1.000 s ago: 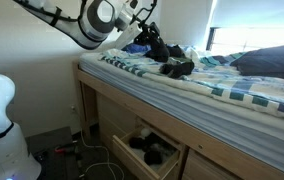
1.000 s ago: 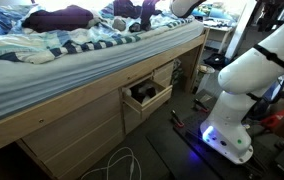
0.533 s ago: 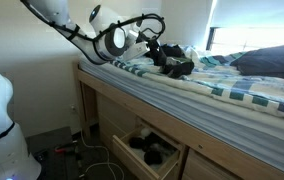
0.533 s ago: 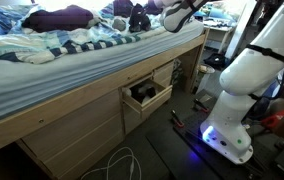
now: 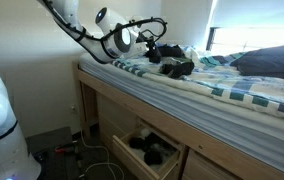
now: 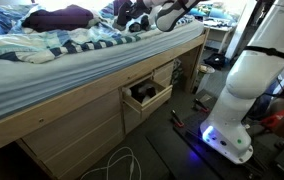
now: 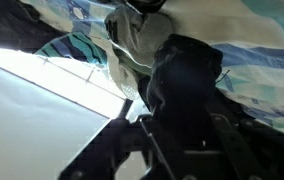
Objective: Pick up the object from the open drawer and put it on the bed
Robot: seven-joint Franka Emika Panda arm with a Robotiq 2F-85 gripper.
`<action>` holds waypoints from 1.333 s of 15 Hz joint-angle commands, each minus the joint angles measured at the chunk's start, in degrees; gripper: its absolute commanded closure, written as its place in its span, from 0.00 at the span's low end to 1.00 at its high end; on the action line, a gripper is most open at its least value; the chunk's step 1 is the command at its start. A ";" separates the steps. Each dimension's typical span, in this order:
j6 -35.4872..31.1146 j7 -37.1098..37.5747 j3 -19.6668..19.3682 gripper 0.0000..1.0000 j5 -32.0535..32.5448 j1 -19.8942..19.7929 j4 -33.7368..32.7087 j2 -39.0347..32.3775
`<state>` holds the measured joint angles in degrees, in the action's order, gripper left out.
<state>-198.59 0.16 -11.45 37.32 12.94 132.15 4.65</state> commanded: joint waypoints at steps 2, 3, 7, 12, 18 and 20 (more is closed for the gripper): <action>0.01 4.45 -4.50 0.74 4.64 3.24 -1.65 -0.60; 0.03 5.16 -5.36 0.49 5.39 3.64 -1.46 -0.76; 0.07 8.01 -8.22 0.20 8.35 4.77 -1.00 -1.41; 0.07 10.15 -10.07 0.00 10.59 4.92 -1.12 -2.07; 0.07 10.37 -11.27 0.00 11.35 4.50 -1.08 -2.29; 0.07 9.78 -11.69 0.00 10.69 3.93 -1.08 -2.47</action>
<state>-198.51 8.60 -21.96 46.84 17.09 131.74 2.59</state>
